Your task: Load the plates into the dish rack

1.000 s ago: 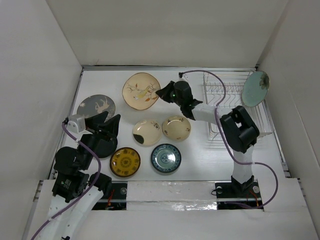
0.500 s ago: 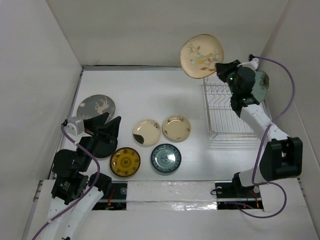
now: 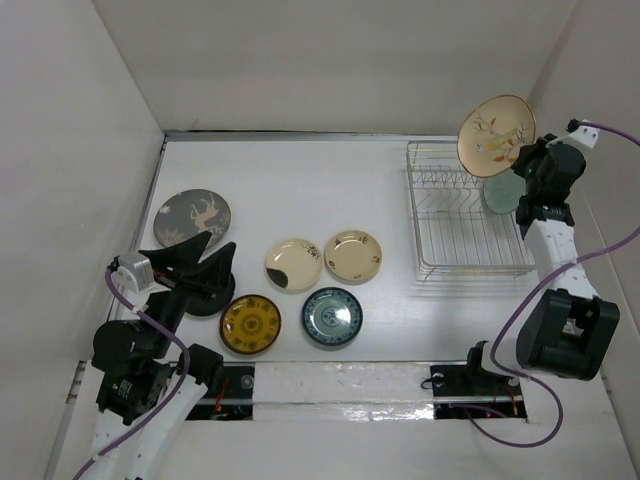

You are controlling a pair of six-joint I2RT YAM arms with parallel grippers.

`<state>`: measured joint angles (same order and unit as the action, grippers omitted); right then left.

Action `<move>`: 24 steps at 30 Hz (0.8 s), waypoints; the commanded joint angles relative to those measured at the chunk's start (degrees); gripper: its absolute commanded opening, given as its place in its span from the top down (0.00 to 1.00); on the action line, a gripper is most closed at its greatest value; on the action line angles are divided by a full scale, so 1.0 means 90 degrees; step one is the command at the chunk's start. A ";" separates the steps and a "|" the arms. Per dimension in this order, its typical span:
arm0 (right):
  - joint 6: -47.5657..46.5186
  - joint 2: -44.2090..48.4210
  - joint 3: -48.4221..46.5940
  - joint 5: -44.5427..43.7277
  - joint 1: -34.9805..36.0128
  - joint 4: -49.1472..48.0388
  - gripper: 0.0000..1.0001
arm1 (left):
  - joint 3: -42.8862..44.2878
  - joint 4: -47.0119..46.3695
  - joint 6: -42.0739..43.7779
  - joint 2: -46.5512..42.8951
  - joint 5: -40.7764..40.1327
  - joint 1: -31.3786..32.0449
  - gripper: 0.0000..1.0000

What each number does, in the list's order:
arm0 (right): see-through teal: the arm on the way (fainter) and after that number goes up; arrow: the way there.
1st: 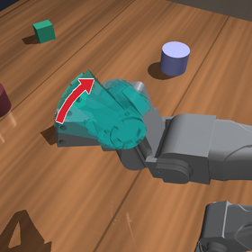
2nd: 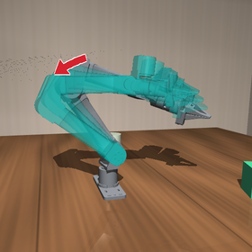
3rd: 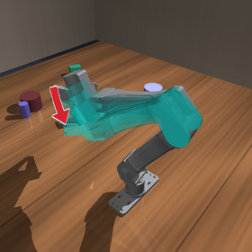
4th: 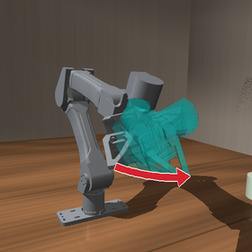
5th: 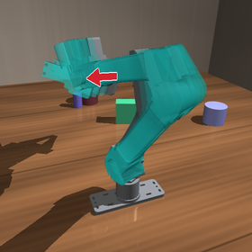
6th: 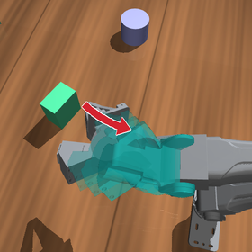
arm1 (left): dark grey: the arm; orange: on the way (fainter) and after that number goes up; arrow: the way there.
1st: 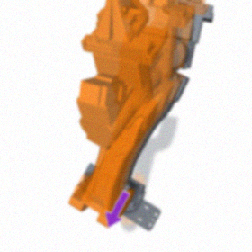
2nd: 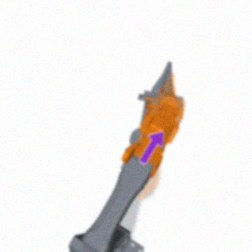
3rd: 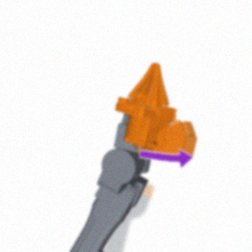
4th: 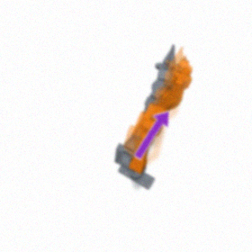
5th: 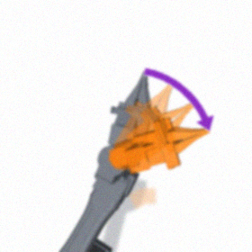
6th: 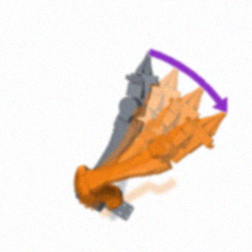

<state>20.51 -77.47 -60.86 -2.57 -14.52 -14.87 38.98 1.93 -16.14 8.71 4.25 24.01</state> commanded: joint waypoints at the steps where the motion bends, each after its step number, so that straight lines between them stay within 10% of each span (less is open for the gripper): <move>1: -0.0794 0.0210 -0.0308 0.0090 -0.0182 -0.0995 1.00 | 0.0034 -0.0313 -0.0013 -0.0177 0.0006 0.0096 0.42; 24: -0.3343 -0.0621 -0.1969 -0.0886 -0.0544 0.0666 1.00 | 0.0073 -0.0274 0.0026 -0.0470 -0.0131 0.0213 0.41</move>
<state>-5.85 -85.62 -74.46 -8.05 -19.42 -0.80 38.98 1.98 -16.12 5.48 3.11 25.52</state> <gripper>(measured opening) 0.059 0.585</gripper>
